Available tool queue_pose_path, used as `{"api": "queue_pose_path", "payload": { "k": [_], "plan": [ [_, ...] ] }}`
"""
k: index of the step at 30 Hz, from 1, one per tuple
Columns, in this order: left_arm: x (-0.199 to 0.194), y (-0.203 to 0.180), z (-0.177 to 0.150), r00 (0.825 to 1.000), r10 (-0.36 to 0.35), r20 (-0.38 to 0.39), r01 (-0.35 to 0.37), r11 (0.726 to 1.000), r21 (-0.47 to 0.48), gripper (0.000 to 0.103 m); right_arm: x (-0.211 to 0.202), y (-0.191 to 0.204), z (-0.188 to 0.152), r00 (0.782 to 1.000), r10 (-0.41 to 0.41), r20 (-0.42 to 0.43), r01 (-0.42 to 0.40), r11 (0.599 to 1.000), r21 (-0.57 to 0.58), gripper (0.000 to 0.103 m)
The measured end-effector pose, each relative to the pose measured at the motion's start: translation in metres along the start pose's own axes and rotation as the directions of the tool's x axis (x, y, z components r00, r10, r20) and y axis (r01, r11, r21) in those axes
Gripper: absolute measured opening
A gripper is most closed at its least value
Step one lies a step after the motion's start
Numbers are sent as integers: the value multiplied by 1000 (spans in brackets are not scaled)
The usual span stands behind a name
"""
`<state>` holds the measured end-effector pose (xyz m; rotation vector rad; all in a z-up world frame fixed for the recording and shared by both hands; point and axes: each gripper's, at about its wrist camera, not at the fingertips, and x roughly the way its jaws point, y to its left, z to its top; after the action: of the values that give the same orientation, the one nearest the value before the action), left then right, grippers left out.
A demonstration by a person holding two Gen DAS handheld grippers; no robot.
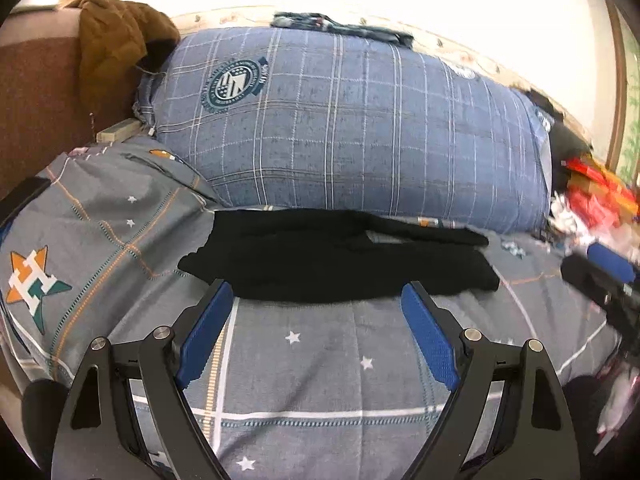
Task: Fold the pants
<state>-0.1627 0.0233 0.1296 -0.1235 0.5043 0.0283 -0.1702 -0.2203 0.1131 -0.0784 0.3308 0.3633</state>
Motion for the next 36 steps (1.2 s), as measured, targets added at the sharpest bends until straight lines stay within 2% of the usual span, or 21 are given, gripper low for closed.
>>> {"api": "queue_pose_path", "payload": {
  "k": [4,7,15,19,23,27,31,36],
  "plan": [
    [-9,2,1,1000,7,23,-9,998,67,87,3,1,-1,1000,2,14,-2,999,37,91],
    [-19,10,4,998,22,52,-26,996,83,87,8,2,0,1000,13,10,-14,998,63,91],
    [-22,28,10,997,48,59,-50,998,28,87,14,22,7,998,55,11,-55,998,33,91],
    [-24,29,12,994,69,80,-70,997,14,87,10,25,14,997,67,48,-68,998,16,91],
    [-20,24,14,996,55,72,-54,998,-10,87,6,18,13,995,84,56,-85,996,23,91],
    [-11,12,15,997,49,54,-49,999,-9,87,2,5,7,996,57,69,-57,998,5,91],
    [-5,4,14,998,40,41,-39,999,-27,87,7,-14,0,998,62,29,-63,997,39,91],
    [-5,-3,14,998,51,30,-50,999,-21,87,6,-21,-4,999,46,16,-46,999,5,91]
  ]
}}
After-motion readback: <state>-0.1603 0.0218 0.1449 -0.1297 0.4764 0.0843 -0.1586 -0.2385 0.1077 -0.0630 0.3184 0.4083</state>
